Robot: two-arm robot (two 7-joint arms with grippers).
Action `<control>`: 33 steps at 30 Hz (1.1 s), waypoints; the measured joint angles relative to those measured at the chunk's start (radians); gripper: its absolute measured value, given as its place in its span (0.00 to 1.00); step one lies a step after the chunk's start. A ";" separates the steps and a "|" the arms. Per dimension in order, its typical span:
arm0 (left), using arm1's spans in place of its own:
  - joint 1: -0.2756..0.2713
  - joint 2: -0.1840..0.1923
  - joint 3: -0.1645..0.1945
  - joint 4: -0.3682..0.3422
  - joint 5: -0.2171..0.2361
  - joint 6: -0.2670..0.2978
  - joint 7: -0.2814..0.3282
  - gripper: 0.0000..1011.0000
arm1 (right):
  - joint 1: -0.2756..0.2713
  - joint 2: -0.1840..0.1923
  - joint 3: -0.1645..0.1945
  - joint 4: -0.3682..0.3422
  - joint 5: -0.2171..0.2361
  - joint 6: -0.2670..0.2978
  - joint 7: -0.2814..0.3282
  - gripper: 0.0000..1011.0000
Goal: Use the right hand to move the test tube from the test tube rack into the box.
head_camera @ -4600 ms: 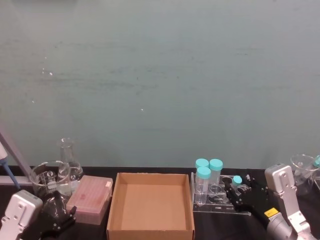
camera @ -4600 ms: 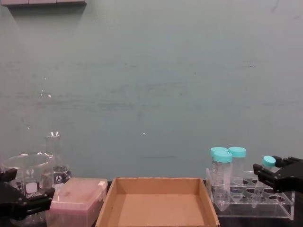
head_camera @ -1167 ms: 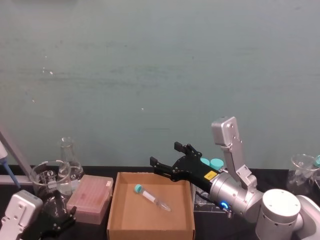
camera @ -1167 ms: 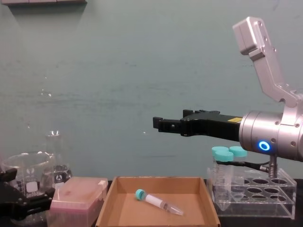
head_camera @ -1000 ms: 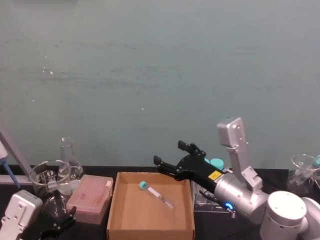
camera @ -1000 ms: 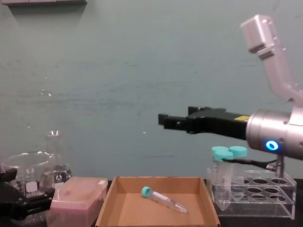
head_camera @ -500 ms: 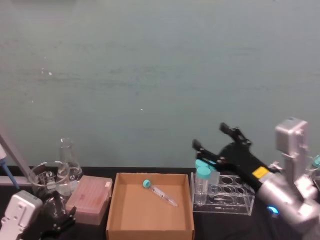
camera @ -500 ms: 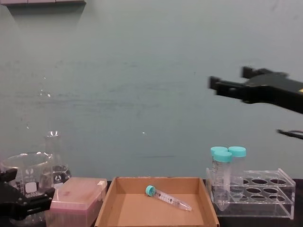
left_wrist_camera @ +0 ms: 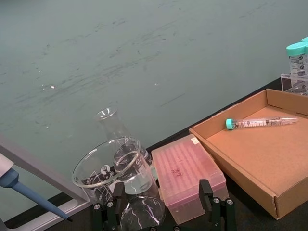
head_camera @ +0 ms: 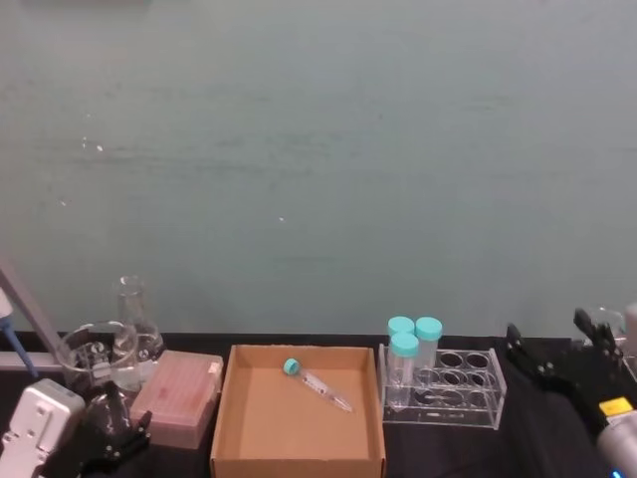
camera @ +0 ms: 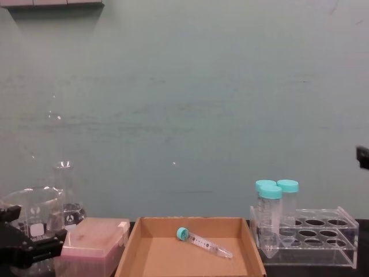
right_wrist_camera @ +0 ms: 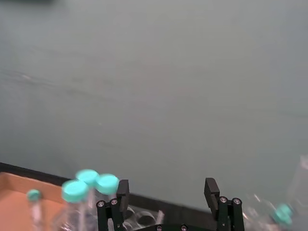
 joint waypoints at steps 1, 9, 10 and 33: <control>0.000 0.000 0.000 0.000 0.000 0.000 0.000 0.99 | -0.005 -0.011 0.008 0.004 -0.004 0.019 -0.015 0.99; 0.000 0.000 0.000 0.000 0.000 0.000 0.000 0.99 | 0.001 -0.051 0.027 0.045 0.003 0.090 -0.023 0.99; 0.000 0.000 0.000 0.000 0.000 0.000 0.000 0.99 | 0.003 -0.054 0.028 0.050 0.003 0.094 -0.022 0.99; 0.000 0.000 0.000 0.000 0.000 0.000 0.000 0.99 | 0.015 -0.063 0.023 0.076 0.005 0.108 0.012 0.99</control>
